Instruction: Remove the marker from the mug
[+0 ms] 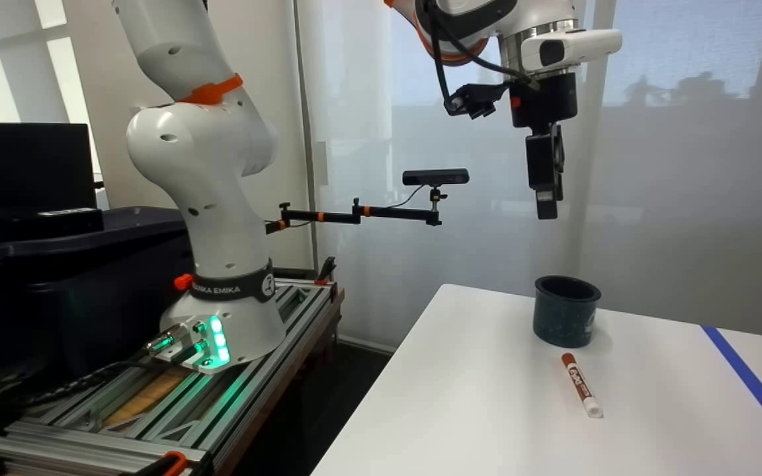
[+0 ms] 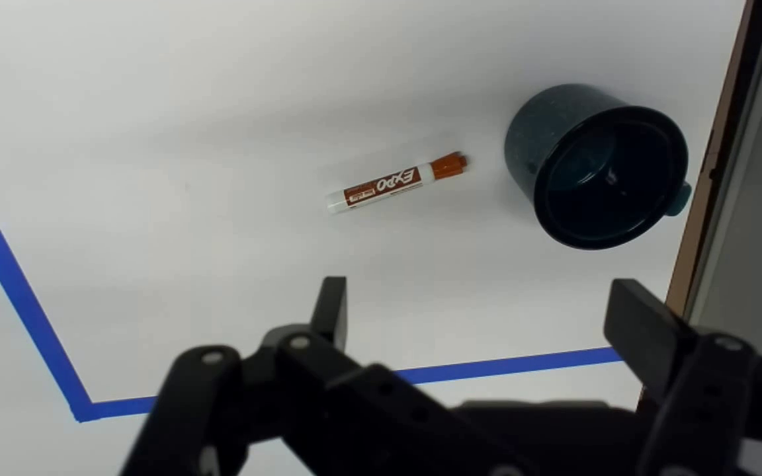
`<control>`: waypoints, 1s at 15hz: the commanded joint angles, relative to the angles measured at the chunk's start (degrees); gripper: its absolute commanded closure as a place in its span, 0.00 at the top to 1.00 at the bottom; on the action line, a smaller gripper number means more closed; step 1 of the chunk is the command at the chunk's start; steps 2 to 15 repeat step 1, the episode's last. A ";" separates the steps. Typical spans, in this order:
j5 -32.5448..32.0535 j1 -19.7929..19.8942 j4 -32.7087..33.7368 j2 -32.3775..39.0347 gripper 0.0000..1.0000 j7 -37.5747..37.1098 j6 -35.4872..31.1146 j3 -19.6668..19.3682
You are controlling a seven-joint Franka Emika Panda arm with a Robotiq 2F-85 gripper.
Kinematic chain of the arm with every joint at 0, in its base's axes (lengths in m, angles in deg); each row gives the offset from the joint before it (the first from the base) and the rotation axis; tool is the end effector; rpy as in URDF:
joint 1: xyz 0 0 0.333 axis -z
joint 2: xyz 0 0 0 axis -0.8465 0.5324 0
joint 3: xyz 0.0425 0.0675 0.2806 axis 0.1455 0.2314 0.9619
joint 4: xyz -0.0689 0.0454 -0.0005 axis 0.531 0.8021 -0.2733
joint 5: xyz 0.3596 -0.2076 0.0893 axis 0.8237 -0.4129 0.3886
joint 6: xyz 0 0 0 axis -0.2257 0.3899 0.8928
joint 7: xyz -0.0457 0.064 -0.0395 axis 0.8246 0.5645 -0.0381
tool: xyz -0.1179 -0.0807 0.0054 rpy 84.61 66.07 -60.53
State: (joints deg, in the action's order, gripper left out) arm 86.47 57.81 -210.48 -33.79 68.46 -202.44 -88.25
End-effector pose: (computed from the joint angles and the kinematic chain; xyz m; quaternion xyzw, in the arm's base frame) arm 0.4901 0.0036 0.3361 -0.9826 0.1539 -0.1037 0.0122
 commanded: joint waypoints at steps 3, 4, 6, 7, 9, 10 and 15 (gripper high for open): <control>0.47 0.98 0.08 -0.02 1.00 0.38 0.13 0.95; 0.47 0.98 0.08 -0.02 1.00 0.38 0.13 0.95; 0.47 0.98 0.08 -0.02 1.00 0.38 0.13 0.95; 0.47 0.98 0.08 -0.02 1.00 0.38 0.13 0.95; 0.47 0.98 0.08 -0.02 1.00 0.38 0.13 0.95; 0.47 0.98 0.08 -0.02 1.00 0.38 0.13 0.95; 0.47 0.98 0.08 -0.02 1.00 0.38 0.13 0.95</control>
